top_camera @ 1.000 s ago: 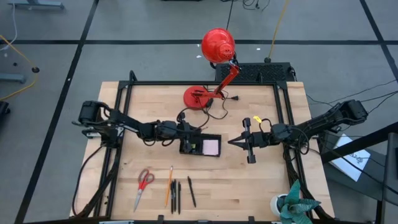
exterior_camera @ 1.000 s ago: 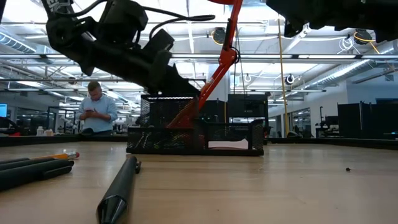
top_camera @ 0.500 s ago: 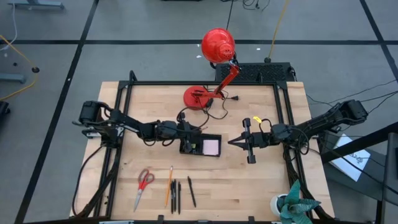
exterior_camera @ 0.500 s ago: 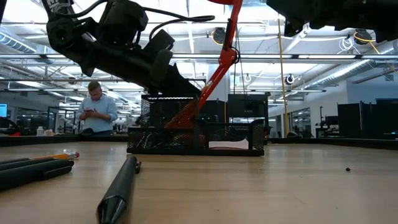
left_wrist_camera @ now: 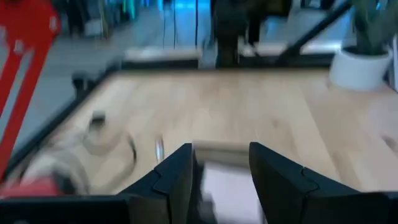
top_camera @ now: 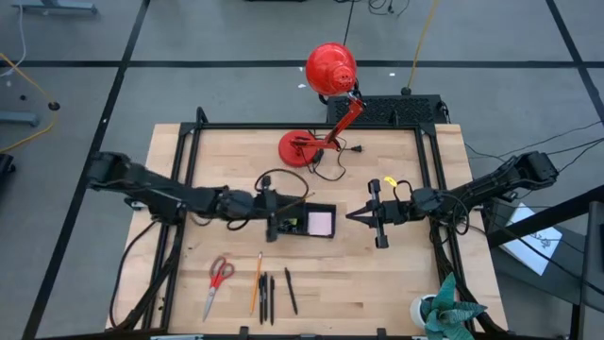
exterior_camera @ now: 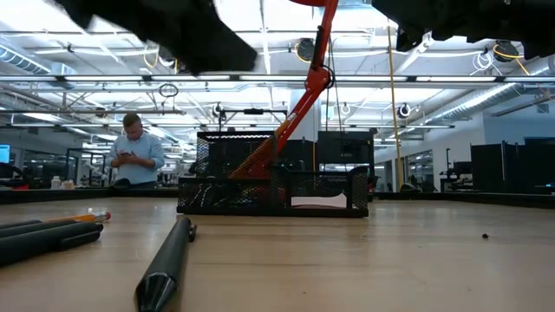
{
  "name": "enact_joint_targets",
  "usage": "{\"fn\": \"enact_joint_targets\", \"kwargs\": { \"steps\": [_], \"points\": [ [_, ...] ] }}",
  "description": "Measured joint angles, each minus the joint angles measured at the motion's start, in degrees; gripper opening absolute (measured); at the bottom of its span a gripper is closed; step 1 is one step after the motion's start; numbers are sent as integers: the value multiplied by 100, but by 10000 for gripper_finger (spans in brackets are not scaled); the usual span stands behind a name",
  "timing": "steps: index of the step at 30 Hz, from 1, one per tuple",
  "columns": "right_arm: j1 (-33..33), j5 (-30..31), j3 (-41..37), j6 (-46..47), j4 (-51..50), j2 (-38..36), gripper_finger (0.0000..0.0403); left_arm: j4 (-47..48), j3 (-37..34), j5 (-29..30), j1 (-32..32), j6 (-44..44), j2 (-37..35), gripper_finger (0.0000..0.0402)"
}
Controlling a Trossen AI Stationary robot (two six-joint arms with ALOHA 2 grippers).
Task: Pick and place office supplies into organizer
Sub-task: Put the orange pencil into the black mesh desk organizer
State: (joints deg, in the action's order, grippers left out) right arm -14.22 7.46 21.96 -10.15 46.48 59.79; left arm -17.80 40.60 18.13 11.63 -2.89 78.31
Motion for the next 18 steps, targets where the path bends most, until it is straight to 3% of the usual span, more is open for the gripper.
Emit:
{"fn": "enact_joint_targets", "kwargs": {
  "steps": [4, 6, 13, 18],
  "points": [
    [0, 0, 0, -17, -5, 0, 4, 2068, 460, 477, 977, -1275, -158, 152],
    [0, 0, 0, -63, -6, 0, 4, 2363, 464, 522, 1483, -1959, -47, 129],
    [0, -1, 0, 82, 12, 2, 4, 1533, 489, 399, 2941, -3479, 1114, 12],
    [0, -2, 0, 186, 98, 2, 4, 210, 483, 484, 3465, -3823, 1862, 13]
  ]
}}
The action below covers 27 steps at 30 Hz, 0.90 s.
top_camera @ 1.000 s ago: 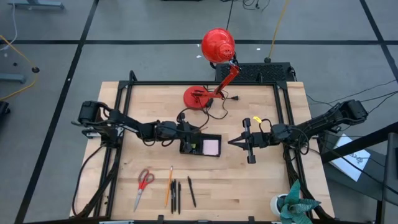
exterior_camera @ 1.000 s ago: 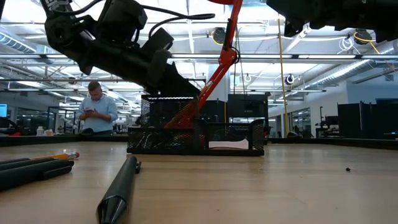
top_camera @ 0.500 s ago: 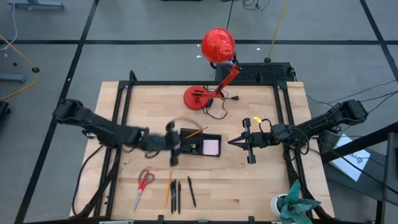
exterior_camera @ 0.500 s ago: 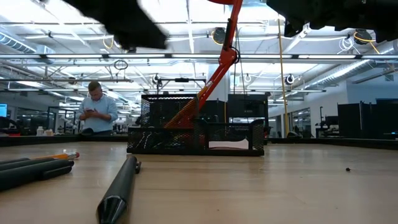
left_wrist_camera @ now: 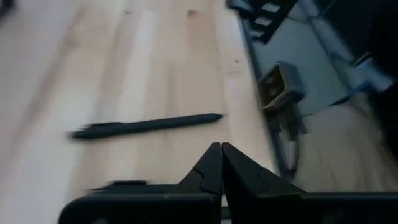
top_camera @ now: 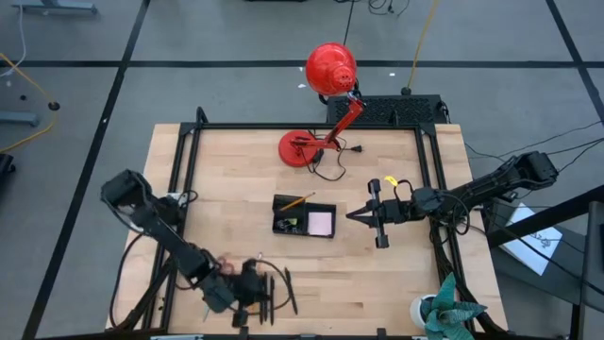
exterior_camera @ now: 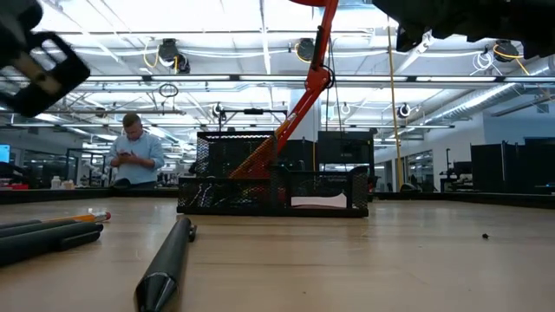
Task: Pick and place office supplies into organizer
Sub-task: Put the orange pencil into the black mesh desk organizer
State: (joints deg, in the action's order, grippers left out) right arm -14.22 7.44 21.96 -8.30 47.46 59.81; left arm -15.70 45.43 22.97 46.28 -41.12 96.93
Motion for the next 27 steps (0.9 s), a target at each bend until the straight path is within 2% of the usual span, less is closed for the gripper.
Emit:
{"fn": "enact_joint_targets", "kwargs": {
  "steps": [4, 9, 13, 17, 22, 27],
  "points": [
    [-2, 0, 0, 11, 75, 0, 4, -510, 0, -10, 73, -447, 489, 4],
    [-7, 0, 0, 79, 64, 0, 4, -502, -2, -35, 150, -781, 775, 6],
    [-7, 0, 0, 79, 52, 0, 4, -228, -2, -25, 294, -949, 698, 4],
    [-7, 0, 0, 75, 39, 0, 4, 519, 106, 218, 412, -1622, 537, 2],
    [-7, 0, 0, 70, 40, 0, 4, 2248, 692, 103, 403, -2264, 541, 2],
    [-7, 0, 0, 154, 52, 0, 4, 3132, 1113, 67, 372, -2341, 537, 2]
  ]
}}
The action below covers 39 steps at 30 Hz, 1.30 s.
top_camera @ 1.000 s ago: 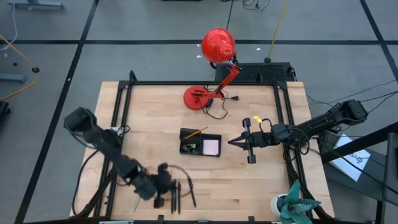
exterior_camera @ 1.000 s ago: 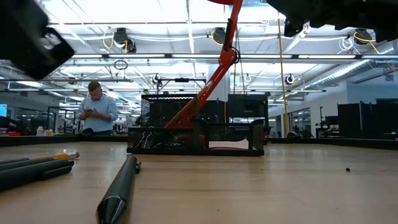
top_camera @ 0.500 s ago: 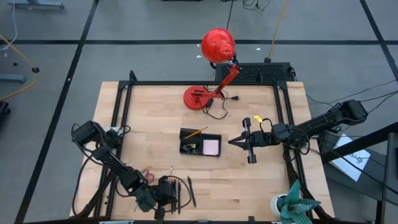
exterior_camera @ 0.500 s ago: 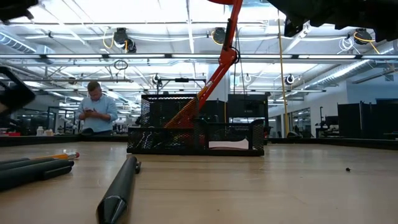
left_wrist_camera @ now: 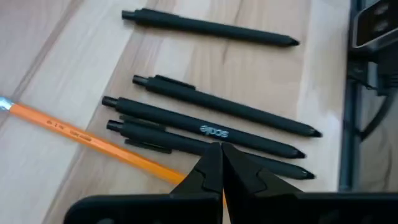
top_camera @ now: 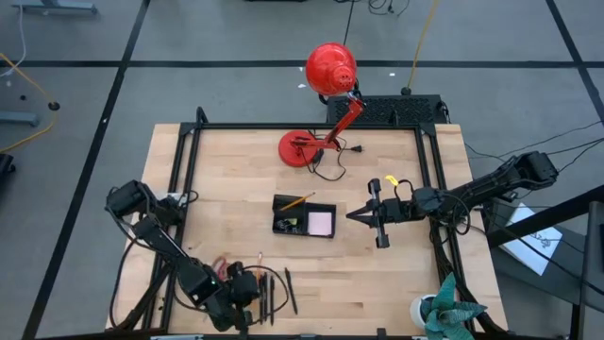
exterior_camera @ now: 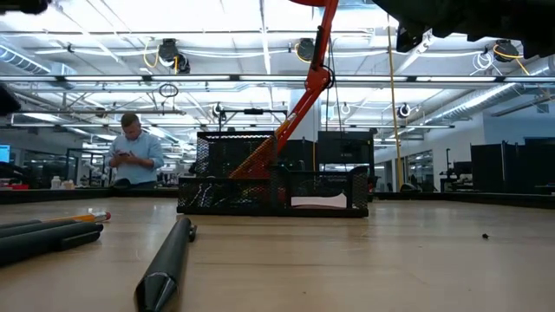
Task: Pick and place office supplies into organizer
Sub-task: Put the orange pencil into the black mesh desk organizer
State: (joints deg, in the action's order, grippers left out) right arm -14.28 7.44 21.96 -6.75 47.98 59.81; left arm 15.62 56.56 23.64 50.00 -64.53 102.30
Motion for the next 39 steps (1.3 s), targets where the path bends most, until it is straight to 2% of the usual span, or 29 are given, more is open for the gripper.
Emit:
{"fn": "enact_joint_targets", "kwargs": {
  "steps": [7, 11, 15, 19, 24, 27, 32, 36, 39],
  "points": [
    [0, 0, 0, 8, 3, 0, 4, 160, 24, 20, -86, -204, 0, 1],
    [0, 0, 0, 8, 25, 0, 4, 132, 24, 34, -399, -444, 0, 5],
    [0, 0, 0, 10, 24, 0, 4, 357, 25, -423, -792, -766, 0, 2],
    [0, -2, 0, 8, -11, 0, 4, 1666, 393, -646, -1072, -1272, -5, 4],
    [-1, -2, 0, -159, -153, -4, 4, 3999, 1539, -719, -1154, -1896, -22, 2],
    [0, -2, 0, -280, -154, -4, 4, 4626, 2187, -733, -1071, -2487, -31, 6],
    [-1, -2, 0, -252, -150, -4, 4, 4058, 2364, -1433, -1012, -3264, -31, 8],
    [-2, -2, 0, 152, -76, -4, 4, 3908, 2199, -1186, -1046, -3812, 137, 7],
    [-1, -2, 0, 325, -77, -4, 4, 3785, 2148, -1133, -1156, -3762, 232, 35]
  ]
}}
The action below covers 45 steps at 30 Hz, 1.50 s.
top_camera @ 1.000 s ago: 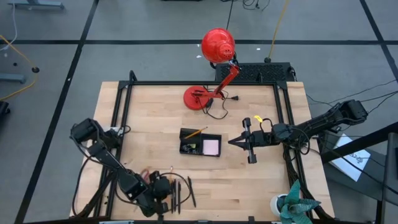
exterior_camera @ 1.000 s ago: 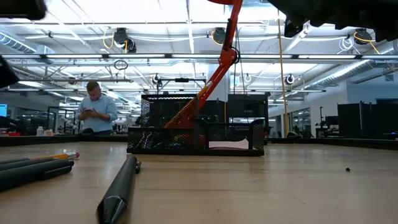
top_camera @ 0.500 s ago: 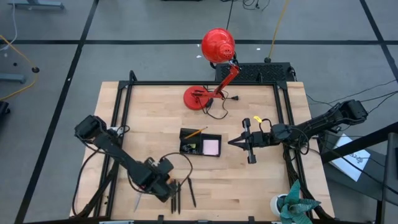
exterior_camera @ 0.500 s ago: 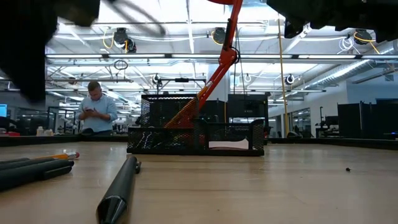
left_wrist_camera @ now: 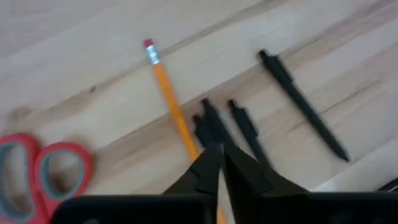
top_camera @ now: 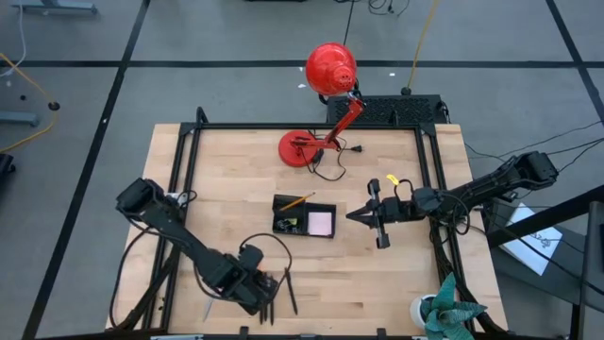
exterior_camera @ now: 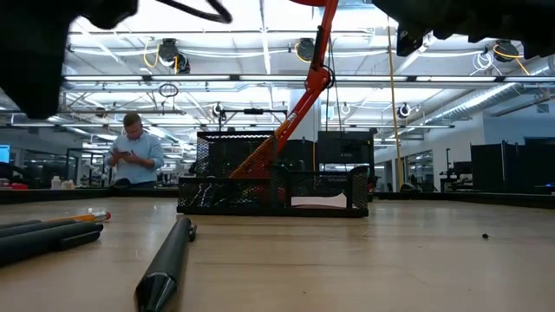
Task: Pick and place office supplies into organizer
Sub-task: Put the orange pencil into the black mesh desk organizer
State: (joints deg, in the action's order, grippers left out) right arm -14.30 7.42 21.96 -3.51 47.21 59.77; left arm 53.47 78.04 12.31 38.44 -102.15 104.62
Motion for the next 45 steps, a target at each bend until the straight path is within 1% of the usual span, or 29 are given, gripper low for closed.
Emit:
{"fn": "enact_joint_targets", "kwargs": {
  "steps": [7, 10, 12, 18, 26, 31, 37, 42, 45],
  "points": [
    [-12, -20, -2, 276, -170, 0, 4, -246, -4, 60, -345, -16, 68, 132],
    [-7, -18, -2, 200, -179, 0, 4, -239, -6, 54, -547, -13, 100, 159],
    [-7, -20, -2, 126, -182, 0, 4, -268, 2, -96, -687, -6, 188, 167],
    [-7, -20, -2, -29, -167, 0, 4, -255, -7, -831, -977, 301, 530, 161],
    [-5, -15, -2, -39, -160, 0, 4, -110, -8, -886, -1174, 715, 522, 142],
    [-5, -15, -2, -20, -163, 0, 4, 300, -6, -965, -1053, 621, 524, 132],
    [-5, -15, -2, 131, -182, 0, 4, 363, -4, -771, -938, 509, 522, 138],
    [-5, -17, -2, 133, -182, 0, 4, 300, -104, -628, -938, 579, 517, 146],
    [-5, -17, -2, 144, -184, 0, 4, 285, -297, -756, -953, 613, 517, 154]
  ]
}}
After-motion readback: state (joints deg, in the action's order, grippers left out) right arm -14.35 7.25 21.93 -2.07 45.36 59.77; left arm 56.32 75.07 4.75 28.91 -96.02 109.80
